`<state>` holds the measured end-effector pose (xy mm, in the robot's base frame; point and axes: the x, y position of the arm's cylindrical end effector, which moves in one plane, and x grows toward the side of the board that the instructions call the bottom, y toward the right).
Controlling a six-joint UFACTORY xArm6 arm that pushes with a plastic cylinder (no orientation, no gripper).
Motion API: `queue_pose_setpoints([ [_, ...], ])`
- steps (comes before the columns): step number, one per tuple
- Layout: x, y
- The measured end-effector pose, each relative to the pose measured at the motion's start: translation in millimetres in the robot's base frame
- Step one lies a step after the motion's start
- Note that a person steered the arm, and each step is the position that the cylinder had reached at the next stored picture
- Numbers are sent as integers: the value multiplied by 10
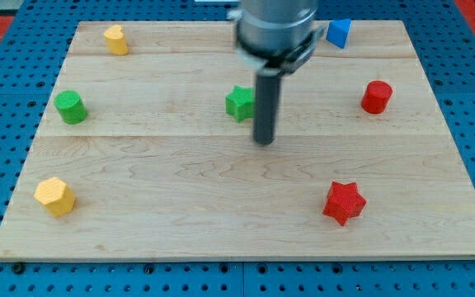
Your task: Place the yellow blocks in between green blocks
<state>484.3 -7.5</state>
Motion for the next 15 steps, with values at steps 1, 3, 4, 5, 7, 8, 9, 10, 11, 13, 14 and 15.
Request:
queue_pose_setpoints([
  [1, 957, -1069],
  [3, 575, -2210],
  [4, 340, -1483],
  [5, 138, -1367],
  [7, 67, -1416],
  [8, 107, -1416],
  [9, 341, -1365],
  [10, 127, -1338],
  [11, -242, -1273],
  [13, -171, -1008],
  [14, -272, -831],
  [15, -662, -762],
])
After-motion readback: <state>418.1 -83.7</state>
